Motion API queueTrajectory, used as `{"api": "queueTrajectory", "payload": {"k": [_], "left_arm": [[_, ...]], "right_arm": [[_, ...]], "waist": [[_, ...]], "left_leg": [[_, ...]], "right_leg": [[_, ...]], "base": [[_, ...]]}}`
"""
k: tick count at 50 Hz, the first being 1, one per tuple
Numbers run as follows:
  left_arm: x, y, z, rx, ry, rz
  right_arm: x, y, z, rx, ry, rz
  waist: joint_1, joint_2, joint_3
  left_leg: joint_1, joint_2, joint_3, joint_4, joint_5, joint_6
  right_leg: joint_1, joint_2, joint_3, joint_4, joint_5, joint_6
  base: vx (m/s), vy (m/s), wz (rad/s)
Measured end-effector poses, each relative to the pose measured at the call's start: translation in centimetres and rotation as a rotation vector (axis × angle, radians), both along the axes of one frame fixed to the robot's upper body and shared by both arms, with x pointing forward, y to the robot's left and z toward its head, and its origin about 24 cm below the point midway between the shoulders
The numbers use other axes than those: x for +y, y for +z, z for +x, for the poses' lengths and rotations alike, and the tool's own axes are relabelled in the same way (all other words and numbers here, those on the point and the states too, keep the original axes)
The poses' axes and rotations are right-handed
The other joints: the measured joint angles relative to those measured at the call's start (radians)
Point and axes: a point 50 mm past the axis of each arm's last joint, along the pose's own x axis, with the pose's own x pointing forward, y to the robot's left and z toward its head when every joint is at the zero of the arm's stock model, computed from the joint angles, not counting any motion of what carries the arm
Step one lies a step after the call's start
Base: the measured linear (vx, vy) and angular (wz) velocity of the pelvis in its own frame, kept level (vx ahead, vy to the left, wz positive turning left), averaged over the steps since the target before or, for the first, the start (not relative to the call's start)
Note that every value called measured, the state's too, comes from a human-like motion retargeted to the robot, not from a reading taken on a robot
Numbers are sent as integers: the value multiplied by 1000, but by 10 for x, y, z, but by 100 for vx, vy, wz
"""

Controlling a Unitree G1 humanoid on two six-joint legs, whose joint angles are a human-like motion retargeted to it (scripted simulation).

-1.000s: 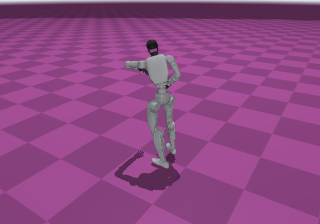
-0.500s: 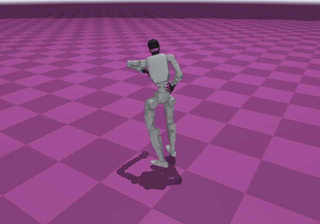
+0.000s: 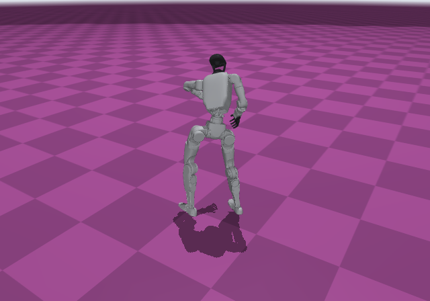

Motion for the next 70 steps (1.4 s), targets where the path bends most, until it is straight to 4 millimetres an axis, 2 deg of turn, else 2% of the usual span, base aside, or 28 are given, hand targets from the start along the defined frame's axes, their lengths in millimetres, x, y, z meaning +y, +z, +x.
{"api": "queueTrajectory", "payload": {"k": [3, 7, 10, 12, 13, 16, 17, 18, 20, 22, 24, 25, 27, 31, 33, 35, 38, 41, 43, 45, 48, 52, 55, 57, 60, 65, 67, 70], "left_arm": [[0, -4, -2, 15, -37, -26], [-13, -2, -9, 11, -144, -24], [-29, 19, -13, -77, -253, -64], [-40, 35, -18, -156, -356, -140], [-45, 44, -21, -194, -391, -141], [-52, 68, -24, -353, -473, -149], [-52, 83, -23, -533, -516, -64], [-51, 111, -26, -900, -600, 202], [-48, 145, -33, -1199, -622, 389], [-35, 179, -39, -1423, -573, 504], [-21, 224, -68, -1911, -534, 972], [-15, 238, -85, -2115, -494, 1243], [2, 257, -93, -2156, -306, 1378], [36, 292, -120, -2221, 94, 1569], [52, 305, -136, -2252, 301, 1597], [68, 315, -150, -2266, 503, 1565], [95, 327, -168, -2257, 780, 1347], [131, 330, -176, -2213, 968, 879], [155, 324, -167, -2140, 982, 453], [171, 316, -150, -2014, 992, 176], [176, 304, -121, -1851, 980, 67], [163, 284, -81, -1686, 875, 91], [155, 260, -50, -1544, 797, 94], [148, 257, -43, -1491, 759, 101], [144, 248, -32, -1410, 749, 132], [153, 228, -16, -1245, 826, 226], [150, 217, -7, -1202, 768, 347], [147, 201, 4, -1142, 682, 481]], "right_arm": [[3, -7, -7, 12, 14, 19], [-27, -33, -15, 69, -29, -50], [-68, -51, -24, 126, -80, -143], [-106, -59, -29, 210, -150, -120], [-128, -65, -36, 252, -170, -180], [-189, -81, -65, 378, -249, -388], [-212, -81, -75, 411, -286, -468], [-240, -75, -85, 431, -329, -578], [-269, -69, -102, 474, -356, -715], [-282, -57, -106, 457, -332, -848], [-293, -40, -105, 427, -307, -975], [-295, -33, -105, 420, -297, -1013], [-293, -23, -98, 393, -276, -1029], [-274, 12, -68, 222, -281, -909], [-251, 37, -48, 75, -264, -796], [-218, 67, -27, -109, -215, -678], [-151, 123, 7, -429, -118, -459], [-75, 186, 31, -662, 8, -164], [-27, 227, 36, -740, 102, 17], [11, 264, 36, -784, 174, 116], [51, 306, 32, -803, 255, 145], [88, 340, 24, -733, 360, 219], [106, 352, 16, -649, 465, 314], [114, 356, 10, -614, 526, 331], [126, 349, 12, -530, 559, 323], [137, 304, 37, -255, 503, 420], [136, 286, 43, -108, 561, 561], [132, 261, 54, -19, 519, 671]], "waist": [[-21, 13, 7], [-60, 97, 5], [-83, 221, -5], [-79, 336, -21], [-76, 400, -35], [-18, 576, -133], [19, 638, -170], [68, 712, -208], [188, 785, -293], [320, 815, -372], [448, 830, -446], [503, 828, -479], [581, 813, -530], [702, 766, -600], [751, 736, -622], [793, 702, -637], [833, 647, -645], [848, 593, -641], [852, 558, -631], [855, 519, -618], [843, 463, -584], [781, 387, -512], [716, 328, -432], [679, 277, -347], [639, 201, -218], [645, 104, -60], [658, 79, -37], [678, 43, -28]], "left_leg": [[17, 59, 19, -147, 14, -19], [72, 134, 78, -258, -11, -65], [110, 162, 51, -273, 28, -94], [129, 164, 3, -280, 79, -96], [146, 165, -22, -283, 86, -97], [177, 147, -83, -297, 69, -86], [179, 141, -102, -300, 63, -81], [173, 138, -121, -300, 59, -78], [183, 131, -137, -302, 55, -77], [182, 124, -144, -306, 51, -81], [166, 115, -156, -307, 45, -79], [160, 109, -163, -308, 42, -77], [154, 104, -180, -306, 34, -81], [129, 96, -213, -301, 32, -82], [117, 94, -226, -300, 36, -81], [109, 93, -236, -301, 39, -77], [100, 93, -244, -304, 43, -69], [94, 90, -251, -308, 48, -63], [87, 87, -260, -311, 54, -63], [77, 82, -274, -314, 59, -64], [56, 72, -307, -318, 70, -64], [28, 57, -365, -328, 92, -71], [11, 50, -407, -340, 118, -80], [2, 54, -428, -347, 136, -88], [-10, 65, -449, -355, 160, -97], [-52, 89, -451, -375, 192, -95], [-74, 96, -446, -390, 199, -97], [-98, 104, -439, -414, 199, -110]], "right_leg": [[-39, 30, 66, 4, -3, -16], [3, 52, 81, -36, -21, -41], [94, 55, 38, -103, -13, -25], [162, 55, -18, -131, -8, 5], [199, 58, -47, -132, -13, 4], [268, 53, -138, -110, -17, 4], [280, 52, -170, -98, -14, 2], [283, 54, -203, -85, -9, -3], [299, 51, -257, -67, 4, -6], [306, 46, -295, -67, 24, 6], [305, 40, -319, -81, 49, 23], [310, 36, -328, -90, 59, 33], [325, 36, -342, -104, 75, 48], [333, 36, -370, -114, 91, 52], [333, 39, -384, -114, 95, 47], [334, 41, -393, -117, 97, 43], [335, 45, -401, -125, 94, 37], [339, 46, -409, -135, 87, 31], [344, 47, -419, -142, 82, 28], [348, 49, -433, -149, 78, 25], [355, 53, -468, -155, 69, 22], [367, 63, -522, -152, 51, 19], [373, 75, -558, -141, 40, 14], [370, 88, -572, -132, 35, 1], [360, 107, -584, -115, 24, -21], [289, 123, -575, -80, -3, -61], [247, 125, -568, -66, -6, -61], [205, 129, -564, -59, 6, -47]], "base": [[9, 23, -138], [15, 27, -61], [25, 30, 25], [30, 30, 87], [31, 30, 103], [31, 27, 108], [30, 24, 102], [29, 22, 86], [26, 19, 52], [21, 15, 29], [18, 12, 35], [16, 10, 44], [13, 7, 48], [10, 4, 47], [6, 0, 36], [4, -1, 26], [1, -1, 7], [0, -2, 7], [-2, -5, 28], [-4, -5, 40], [-6, -5, 60], [-11, -5, 79], [-16, -4, 74], [-19, -3, 51], [-21, -2, 24], [-19, 0, -13], [-11, 4, -19], [-3, 8, -9]]}}
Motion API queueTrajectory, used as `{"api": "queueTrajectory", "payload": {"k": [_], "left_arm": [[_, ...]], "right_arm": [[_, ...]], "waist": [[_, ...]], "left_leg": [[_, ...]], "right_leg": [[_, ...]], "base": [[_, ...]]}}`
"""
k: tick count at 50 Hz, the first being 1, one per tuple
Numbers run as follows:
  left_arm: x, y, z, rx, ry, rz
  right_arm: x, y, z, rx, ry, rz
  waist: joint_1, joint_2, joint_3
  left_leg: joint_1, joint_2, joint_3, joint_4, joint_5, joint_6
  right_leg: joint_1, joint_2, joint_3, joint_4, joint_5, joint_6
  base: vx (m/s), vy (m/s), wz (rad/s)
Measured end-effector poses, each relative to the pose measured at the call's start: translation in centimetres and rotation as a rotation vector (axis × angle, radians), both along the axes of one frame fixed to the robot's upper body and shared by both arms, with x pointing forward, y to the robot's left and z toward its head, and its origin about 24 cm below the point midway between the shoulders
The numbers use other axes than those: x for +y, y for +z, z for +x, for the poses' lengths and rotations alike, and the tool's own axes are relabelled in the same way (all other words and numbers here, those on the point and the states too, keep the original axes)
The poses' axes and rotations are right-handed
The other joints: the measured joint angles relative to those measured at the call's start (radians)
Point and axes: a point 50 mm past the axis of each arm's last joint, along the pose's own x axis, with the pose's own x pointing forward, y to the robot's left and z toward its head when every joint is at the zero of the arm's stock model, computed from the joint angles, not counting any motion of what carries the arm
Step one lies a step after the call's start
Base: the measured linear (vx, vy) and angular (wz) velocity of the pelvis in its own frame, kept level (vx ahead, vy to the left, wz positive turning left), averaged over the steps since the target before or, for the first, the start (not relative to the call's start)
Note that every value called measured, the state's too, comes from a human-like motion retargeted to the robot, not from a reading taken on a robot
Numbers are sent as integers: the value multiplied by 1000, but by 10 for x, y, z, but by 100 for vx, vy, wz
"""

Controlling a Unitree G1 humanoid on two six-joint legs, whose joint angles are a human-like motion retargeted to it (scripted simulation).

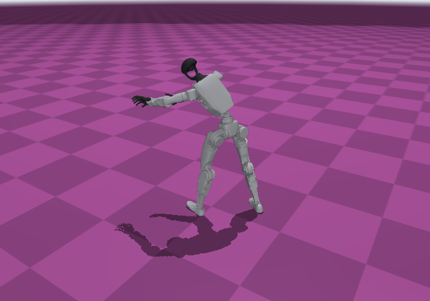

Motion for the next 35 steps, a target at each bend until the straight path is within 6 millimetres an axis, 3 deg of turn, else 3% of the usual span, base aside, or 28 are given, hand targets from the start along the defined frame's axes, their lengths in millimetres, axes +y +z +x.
{"api": "queueTrajectory", "payload": {"k": [3, 6, 10, 15, 17, 20, 22, 24, 28, 31, 35], "left_arm": [[0, -13, 8, 101, 11, 81], [-3, -18, 11, 158, 7, 104], [-18, -14, 12, 165, -35, 111], [-37, 3, 3, 20, -133, 153], [-43, 17, -7, -80, -161, 130], [-54, 50, -36, -335, -243, 82], [-59, 73, -66, -549, -299, 71], [-65, 98, -107, -795, -356, 75], [-67, 126, -201, -1334, -443, 74], [-69, 122, -259, -1701, -500, 124], [-79, 102, -311, -2075, -597, 221]], "right_arm": [[6, -23, 2, 35, -42, -15], [10, -32, 0, 58, -44, -14], [11, -36, -5, 82, -33, 15], [0, -8, -13, -74, -198, 60], [-10, 14, -19, -141, -141, 101], [-14, 61, -42, -436, -268, 39], [-20, 99, -69, -655, -321, 47], [-22, 136, -107, -891, -360, 62], [-19, 189, -212, -1415, -432, -7], [-16, 197, -299, -1790, -470, 4], [-22, 175, -394, -2185, -517, 120]], "waist": [[15, -20, 2], [39, -14, -5], [89, 42, -86], [141, 172, -269], [169, 228, -338], [226, 261, -403], [278, 263, -431], [332, 255, -428], [412, 222, -363], [451, 174, -312], [441, 80, -260]], "left_leg": [[-3, -5, -13, -11, -14, -8], [15, -27, -55, -15, -43, -2], [58, -65, -157, -22, -98, 12], [128, -112, -357, -24, -159, 15], [156, -122, -451, -24, -177, 11], [179, -127, -583, -32, -194, -4], [179, -121, -655, -42, -198, -11], [180, -110, -715, -51, -202, -16], [189, -80, -808, -84, -204, -26], [179, -72, -852, -100, -208, -19], [154, -93, -904, -100, -213, 42]], "right_leg": [[-5, -3, -21, 12, 21, 5], [22, -15, -72, 47, 51, -3], [72, -36, -157, 149, 120, -31], [130, -46, -202, 347, 269, -73], [112, -14, -109, 438, 339, -95], [23, 104, 135, 569, 393, -39], [-39, 167, 202, 629, 355, 2], [-72, 161, 135, 650, 292, -4], [-64, 75, -156, 564, 100, -61], [-81, 26, -303, 437, -1, -47], [-154, -77, -382, 312, -24, -6]], "base": [[8, 14, 23], [20, 19, 78], [37, 21, 150], [50, 16, 231], [48, 5, 266], [42, -7, 248], [35, -14, 217], [30, -16, 199], [24, -20, 184], [17, -26, 140], [13, -29, 107]]}}
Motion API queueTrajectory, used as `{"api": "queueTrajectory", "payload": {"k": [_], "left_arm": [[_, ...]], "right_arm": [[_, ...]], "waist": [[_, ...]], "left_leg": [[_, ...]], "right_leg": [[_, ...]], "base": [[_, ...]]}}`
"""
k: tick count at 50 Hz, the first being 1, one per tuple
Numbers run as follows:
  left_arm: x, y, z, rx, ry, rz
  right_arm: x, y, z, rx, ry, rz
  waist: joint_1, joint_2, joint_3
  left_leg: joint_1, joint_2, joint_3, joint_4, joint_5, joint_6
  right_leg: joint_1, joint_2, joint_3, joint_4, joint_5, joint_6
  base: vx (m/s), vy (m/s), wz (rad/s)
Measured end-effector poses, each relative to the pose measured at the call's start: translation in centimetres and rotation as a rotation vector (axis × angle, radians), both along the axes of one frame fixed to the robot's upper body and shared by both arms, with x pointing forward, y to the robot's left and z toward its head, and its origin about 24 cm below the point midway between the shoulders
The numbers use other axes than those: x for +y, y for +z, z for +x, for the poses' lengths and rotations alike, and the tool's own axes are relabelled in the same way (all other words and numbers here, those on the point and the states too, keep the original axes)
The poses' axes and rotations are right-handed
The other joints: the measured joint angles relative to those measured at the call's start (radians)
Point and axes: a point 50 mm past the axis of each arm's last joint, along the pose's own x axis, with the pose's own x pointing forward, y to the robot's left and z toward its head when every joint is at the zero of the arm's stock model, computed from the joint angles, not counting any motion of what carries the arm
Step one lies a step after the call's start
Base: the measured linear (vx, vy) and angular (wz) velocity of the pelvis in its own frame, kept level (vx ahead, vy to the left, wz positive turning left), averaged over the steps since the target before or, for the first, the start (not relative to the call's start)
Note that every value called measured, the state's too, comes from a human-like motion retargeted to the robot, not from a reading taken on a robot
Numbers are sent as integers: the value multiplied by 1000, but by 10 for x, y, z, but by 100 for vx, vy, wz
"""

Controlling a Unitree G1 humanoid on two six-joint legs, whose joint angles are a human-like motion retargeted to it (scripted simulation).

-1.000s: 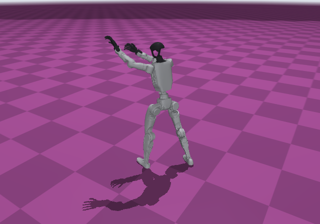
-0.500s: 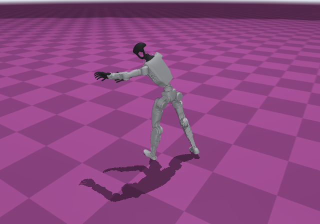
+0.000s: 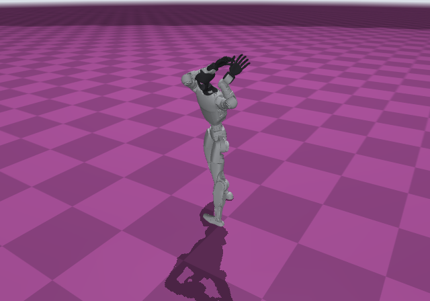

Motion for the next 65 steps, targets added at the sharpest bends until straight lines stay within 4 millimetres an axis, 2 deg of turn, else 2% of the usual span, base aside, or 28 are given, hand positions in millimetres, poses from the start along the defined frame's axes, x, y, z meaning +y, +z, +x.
{"api": "queueTrajectory", "payload": {"k": [2, 5, 9, 12, 15, 18, 21, 22, 24, 27, 28, 30, 32, 33, 35, 37, 39, 41, 43, 46, 48, 50, 53, 55, 57, 60, 63, 65], "left_arm": [[-9, -9, -13, -119, -6, 55], [-19, -17, -22, -229, 25, 121], [-16, -11, -3, -172, 42, 147], [7, 5, 34, 42, -29, 103], [43, 13, 74, 270, -122, 9], [80, 10, 114, 506, -235, -112], [115, -5, 158, 858, -277, -286], [124, -13, 176, 1015, -244, -345], [130, -31, 216, 1400, -88, -432], [110, -70, 280, 1969, 330, -419], [100, -91, 300, 2111, 450, -364], [87, -127, 324, 2273, 603, -230], [71, -137, 331, 2297, 623, -106], [62, -137, 332, 2285, 644, -36], [48, -128, 329, 2256, 600, 10], [31, -120, 326, 2182, 659, 91], [8, -103, 315, 2042, 674, 180], [-20, -81, 294, 1849, 628, 276], [-49, -54, 256, 1600, 545, 369], [-86, -15, 168, 1120, 522, 435], [-103, -6, 102, 787, 523, 450], [-113, -12, 46, 492, 502, 471], [-121, -31, 3, 229, 472, 537], [-119, -35, -11, 158, 449, 539], [-110, -24, -15, 194, 431, 485], [-93, 0, -1, 366, 416, 375], [-75, 22, 48, 660, 458, 252], [-54, 32, 96, 918, 478, 164]], "right_arm": [[-8, -14, -29, -133, 31, 17], [-17, -31, -46, -243, 81, 3], [-26, -30, -33, -225, 94, -39], [-31, -7, -4, -112, 51, -28], [-26, 19, 35, -13, -42, 35], [-1, 37, 81, 183, -163, 28], [32, 38, 153, 588, -168, -51], [41, 31, 187, 774, -140, -57], [53, -4, 264, 1217, -41, -56], [42, -94, 358, 1843, 205, -52], [35, -131, 378, 1994, 261, -48], [24, -186, 392, 2166, 380, -51], [7, -203, 394, 2238, 666, 50], [-13, -202, 401, 2201, 760, 161], [-35, -199, 397, 2151, 1005, 230], [-68, -194, 397, 2046, 971, 268], [-95, -180, 387, 1912, 921, 301], [-121, -154, 368, 1721, 914, 356], [-144, -118, 337, 1466, 893, 382], [-165, -64, 271, 968, 688, 464], [-169, -39, 217, 631, 635, 522], [-167, -25, 162, 310, 611, 580], [-163, -14, 112, -2, 570, 664], [-155, -8, 99, -72, 542, 678], [-141, 2, 106, -10, 492, 643], [-115, 11, 145, 310, 471, 524], [-105, 21, 212, 740, 428, 488], [-97, 26, 250, 951, 438, 437]], "waist": [[-40, -35, 13], [-128, -68, 20], [-278, -89, 10], [-362, -86, -24], [-440, -77, -56], [-558, -63, -52], [-702, -44, -14], [-753, -36, 0], [-847, 8, 52], [-1004, 117, 152], [-1075, 150, 173], [-1250, 200, 228], [-1435, 184, 247], [-1521, 168, 256], [-1673, 127, 268], [-1802, 146, 272], [-1896, 218, 271], [-1952, 319, 264], [-1962, 440, 256], [-1937, 614, 243], [-1886, 709, 224], [-1806, 781, 191], [-1633, 764, 90], [-1494, 746, 3], [-1343, 721, -89], [-1141, 664, -181], [-1039, 581, -157], [-1026, 537, -75]], "left_leg": [[-4, -7, -24, 0, -5, 30], [3, -17, -55, 0, -16, 57], [43, -27, -87, 0, -33, 72], [98, -7, -69, 0, -54, 64], [164, 11, -8, 0, -76, 33], [224, -12, 98, 47, -91, -12], [237, -73, 303, 202, -110, -60], [227, -92, 386, 269, -112, -70], [190, -110, 546, 408, -104, -75], [141, -102, 735, 563, -74, -54], [138, -91, 788, 591, -65, -49], [140, -76, 892, 622, -48, -28], [141, -78, 1005, 618, -27, -8], [152, -75, 1062, 612, -22, -7], [191, -77, 1184, 584, -1, -4], [263, -75, 1277, 548, 26, -18], [335, -78, 1327, 513, 69, -32], [390, -82, 1324, 492, 121, -51], [421, -88, 1281, 488, 177, -71], [420, -101, 1152, 503, 257, -104], [409, -108, 1062, 513, 297, -128], [406, -108, 984, 511, 321, -152], [460, -95, 891, 476, 321, -192], [472, -80, 836, 450, 305, -214], [449, -56, 786, 436, 268, -229], [371, 3, 746, 423, 169, -224], [264, 78, 774, 413, 64, -198], [183, 134, 840, 434, 26, -187]], "right_leg": [[-24, -63, -32, -41, 5, 7], [-34, -156, -79, -97, 57, 12], [-33, -237, -60, -122, 179, 33], [-54, -244, 43, -62, 178, 33], [-86, -219, 189, -34, 129, 40], [-104, -175, 337, -77, 108, 74], [-115, -127, 476, -130, 124, 91], [-117, -110, 519, -149, 132, 87], [-114, -78, 594, -189, 146, 65], [-99, -32, 675, -259, 160, 33], [-90, -17, 696, -283, 161, 20], [-79, 4, 738, -329, 170, 23], [-99, 7, 795, -370, 185, 62], [-104, 14, 827, -388, 192, 83], [-113, 31, 910, -425, 213, 128], [-92, 68, 997, -457, 229, 158], [-60, 108, 1080, -489, 240, 164], [-29, 148, 1149, -508, 242, 147], [-7, 186, 1208, -511, 236, 127], [7, 218, 1255, -511, 225, 112], [12, 230, 1263, -511, 216, 107], [20, 237, 1250, -511, 208, 111], [78, 233, 1189, -511, 197, 127], [95, 222, 1127, -511, 187, 135], [95, 206, 1042, -510, 173, 134], [80, 192, 889, -496, 146, 136], [70, 193, 707, -438, 111, 172], [65, 203, 576, -381, 85, 193]], "base": [[12, -29, 93], [11, -29, 91], [10, -31, 61], [7, -35, -57], [5, -37, -155], [2, -35, -214], [-1, -27, -237], [-1, -21, -224], [1, -16, -199], [10, -7, -165], [18, -3, -161], [23, -1, -168], [28, -2, -185], [32, -4, -210], [35, -5, -248], [40, -7, -286], [42, -7, -293], [41, -6, -261], [39, -6, -209], [35, -5, -115], [29, -5, -30], [23, -6, 28], [15, -8, 103], [8, -9, 177], [2, -9, 236], [-6, -7, 282], [-15, -4, 323], [-21, -8, 343]]}}
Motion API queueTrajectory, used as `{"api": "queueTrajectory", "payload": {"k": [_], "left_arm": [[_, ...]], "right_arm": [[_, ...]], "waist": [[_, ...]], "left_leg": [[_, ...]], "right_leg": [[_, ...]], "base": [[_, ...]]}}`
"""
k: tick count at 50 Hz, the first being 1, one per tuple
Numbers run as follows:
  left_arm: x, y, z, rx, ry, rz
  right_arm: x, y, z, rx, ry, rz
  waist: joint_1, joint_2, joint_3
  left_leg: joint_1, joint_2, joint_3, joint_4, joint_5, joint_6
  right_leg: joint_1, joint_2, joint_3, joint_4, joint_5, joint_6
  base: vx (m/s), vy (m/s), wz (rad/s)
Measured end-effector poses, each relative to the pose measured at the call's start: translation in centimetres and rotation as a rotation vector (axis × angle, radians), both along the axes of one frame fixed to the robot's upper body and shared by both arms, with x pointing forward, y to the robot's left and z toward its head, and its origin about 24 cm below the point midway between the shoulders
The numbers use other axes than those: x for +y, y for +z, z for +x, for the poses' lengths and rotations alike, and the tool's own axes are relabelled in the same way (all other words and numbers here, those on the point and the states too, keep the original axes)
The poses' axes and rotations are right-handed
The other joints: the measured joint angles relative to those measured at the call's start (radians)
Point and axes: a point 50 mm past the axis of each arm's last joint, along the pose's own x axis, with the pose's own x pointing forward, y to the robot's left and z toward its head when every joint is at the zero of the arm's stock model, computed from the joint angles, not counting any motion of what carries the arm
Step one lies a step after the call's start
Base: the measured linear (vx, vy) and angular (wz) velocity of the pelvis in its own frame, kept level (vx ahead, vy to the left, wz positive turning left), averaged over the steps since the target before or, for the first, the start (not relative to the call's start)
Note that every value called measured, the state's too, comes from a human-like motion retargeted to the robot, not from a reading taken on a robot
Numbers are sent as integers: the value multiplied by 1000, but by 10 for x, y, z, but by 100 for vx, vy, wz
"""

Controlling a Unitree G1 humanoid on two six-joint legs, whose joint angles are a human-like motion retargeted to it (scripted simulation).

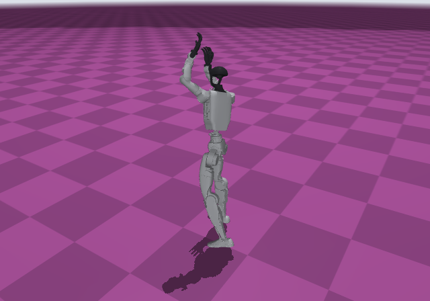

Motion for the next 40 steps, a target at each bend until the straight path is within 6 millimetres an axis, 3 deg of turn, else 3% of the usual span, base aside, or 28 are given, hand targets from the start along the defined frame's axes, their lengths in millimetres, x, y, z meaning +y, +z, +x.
{"api": "queueTrajectory", "payload": {"k": [3, 5, 7, 10, 12, 13, 14, 15, 17, 18, 20, 21, 22, 23, 24, 25, 27, 28, 31, 34, 37, 40], "left_arm": [[66, -12, 88, 350, 126, -267], [127, -51, 143, 582, 203, -490], [168, -94, 174, 796, 264, -678], [186, -139, 201, 1058, 500, -728], [182, -167, 217, 1176, 607, -614], [179, -177, 222, 1220, 573, -592], [174, -180, 225, 1232, 497, -615], [167, -177, 226, 1227, 400, -659], [199, -199, 191, 1214, 368, -688], [210, -204, 172, 1180, 355, -689], [234, -224, 126, 1094, 334, -723], [252, -263, 101, 1011, 265, -829], [248, -311, 114, 960, 107, -913], [227, -337, 152, 911, -59, -941], [210, -331, 173, 830, -171, -916], [203, -315, 178, 725, -244, -888], [195, -276, 172, 464, -355, -827], [193, -257, 165, 333, -401, -801], [183, -208, 139, -12, -540, -695], [162, -171, 115, -283, -698, -552], [135, -144, 94, -535, -843, -423], [106, -121, 80, -727, -982, -335]], "right_arm": [[41, -22, 53, 284, 192, -109], [87, -66, 92, 580, 352, -264], [125, -121, 118, 877, 543, -493], [154, -189, 133, 1141, 582, -708], [166, -218, 133, 1224, 556, -694], [177, -231, 127, 1266, 600, -711], [184, -244, 123, 1282, 527, -764], [189, -257, 122, 1284, 391, -829], [211, -257, 95, 1182, 392, -888], [220, -247, 81, 1093, 400, -905], [235, -229, 47, 888, 409, -945], [240, -240, 34, 775, 329, -1034], [237, -252, 31, 667, 230, -1101], [218, -268, 48, 582, 86, -1146], [208, -260, 52, 470, -10, -1151], [201, -236, 48, 342, -85, -1123], [193, -182, 28, 70, -231, -1053], [188, -157, 14, -62, -299, -1014], [173, -105, -38, -397, -416, -896], [161, -84, -93, -657, -440, -803], [147, -77, -138, -879, -476, -718], [133, -74, -164, -1039, -543, -665]], "waist": [[-41, -90, 165], [-78, -198, 242], [-18, -337, 285], [230, -534, 332], [457, -629, 340], [584, -676, 343], [717, -700, 346], [854, -713, 350], [1048, -713, 355], [1118, -705, 351], [1141, -681, 212], [1126, -570, 147], [1143, -456, 95], [1225, -336, 68], [1277, -279, 40], [1315, -253, 12], [1340, -241, -44], [1343, -244, -70], [1313, -268, -144], [1229, -294, -195], [1147, -301, -215], [1093, -300, -215]], "left_leg": [[-97, 49, 190, 53, -40, 47], [-123, 25, 296, 51, -80, 84], [-142, -3, 332, 13, -108, 103], [-193, -45, 268, -64, -99, 129], [-246, -59, 199, -112, -53, 126], [-272, -63, 173, -130, -31, 124], [-300, -57, 144, -137, -20, 122], [-330, -47, 115, -138, -14, 119], [-255, -49, 66, -158, -24, 122], [-210, -62, 37, -190, -17, 131], [-205, -70, -47, -258, 14, 150], [-218, -65, -101, -277, 26, 160], [-223, -62, -153, -293, 35, 169], [-211, -61, -200, -303, 39, 178], [-197, -63, -245, -312, 41, 184], [-183, -66, -288, -321, 42, 188], [-166, -68, -364, -330, 41, 187], [-162, -68, -392, -331, 38, 184], [-154, -64, -435, -326, 32, 179], [-146, -66, -451, -322, 26, 180], [-119, -54, -428, -320, 11, 183], [-68, -20, -305, -295, -7, 166]], "right_leg": [[-9, -18, -181, 86, -40, 0], [-5, -71, -288, 138, -70, -6], [-17, -95, -361, 169, -92, -58], [-63, -114, -434, 192, -116, -150], [-102, -113, -475, 184, -125, -200], [-117, -110, -496, 174, -128, -217], [-122, -94, -525, 152, -126, -231], [-122, -72, -557, 125, -122, -244], [-12, -66, -627, 120, -134, -243], [33, -84, -664, 149, -144, -240], [29, -129, -733, 278, -156, -253], [6, -165, -745, 397, -148, -266], [-15, -203, -740, 519, -132, -275], [-32, -247, -700, 649, -98, -276], [-58, -276, -626, 754, -55, -258], [-88, -296, -535, 847, -9, -231], [-142, -299, -354, 939, 10, -173], [-155, -312, -297, 959, -13, -172], [-138, -426, -295, 893, -81, -279], [-85, -491, -373, 667, -42, -335], [-57, -480, -398, 516, 0, -309], [-90, -455, -323, 511, -34, -288]], "base": [[-23, -4, 329], [-16, 9, 290], [-13, -4, 209], [-3, -12, 145], [12, -15, 122], [20, -14, 127], [24, -14, 136], [29, -10, 149], [33, -4, 171], [36, 2, 211], [37, 8, 256], [34, 12, 283], [30, 12, 285], [29, 7, 275], [29, 2, 265], [30, -4, 249], [29, -11, 213], [27, -15, 160], [23, -17, 99], [18, -23, 52], [14, -32, -39], [10, -41, -197]]}}
